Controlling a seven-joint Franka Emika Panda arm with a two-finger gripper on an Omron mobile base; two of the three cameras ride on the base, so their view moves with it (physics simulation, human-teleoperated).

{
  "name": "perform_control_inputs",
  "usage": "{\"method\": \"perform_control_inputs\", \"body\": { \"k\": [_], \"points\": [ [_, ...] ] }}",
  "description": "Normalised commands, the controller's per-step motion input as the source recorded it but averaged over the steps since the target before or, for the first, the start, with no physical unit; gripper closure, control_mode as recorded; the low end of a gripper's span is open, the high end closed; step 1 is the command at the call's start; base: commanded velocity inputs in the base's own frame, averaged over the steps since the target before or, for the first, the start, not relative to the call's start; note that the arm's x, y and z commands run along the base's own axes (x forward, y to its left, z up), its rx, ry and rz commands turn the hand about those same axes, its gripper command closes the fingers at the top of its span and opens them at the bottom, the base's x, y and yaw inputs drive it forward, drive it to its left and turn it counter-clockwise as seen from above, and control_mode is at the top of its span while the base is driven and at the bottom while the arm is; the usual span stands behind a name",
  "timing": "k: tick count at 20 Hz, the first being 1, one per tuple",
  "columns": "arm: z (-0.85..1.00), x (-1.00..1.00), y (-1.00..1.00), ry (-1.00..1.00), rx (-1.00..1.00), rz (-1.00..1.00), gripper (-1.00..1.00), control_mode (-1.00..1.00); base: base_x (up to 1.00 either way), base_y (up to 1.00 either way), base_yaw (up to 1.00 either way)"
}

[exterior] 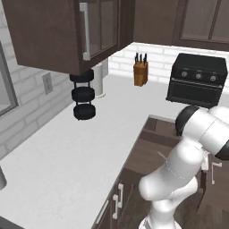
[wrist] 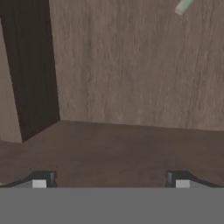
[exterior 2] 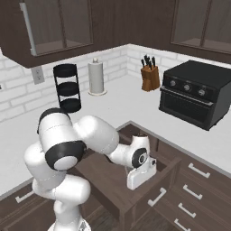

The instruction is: Take a straw from the drawer in front and place it inside the glass cup on the dining counter.

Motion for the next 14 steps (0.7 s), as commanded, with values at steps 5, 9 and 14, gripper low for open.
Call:
{"method": "perform_control_inputs", "body": {
  "k": [5,9,14],
  "points": [
    [-0.14,-0.25,-0.61,0.00,0.08,-0.21,-1.00,-1.00,0.00,0.00,0.00],
    [-0.19,-0.33,-0.72,0.00,0.10,-0.18,-1.00,-1.00,0.00,0.00,0.00],
    [0.01,-0.19,-0.30,-0.05,0.11,-0.19,-1.00,-1.00,0.00,0.00,0.00]
  ]
}}
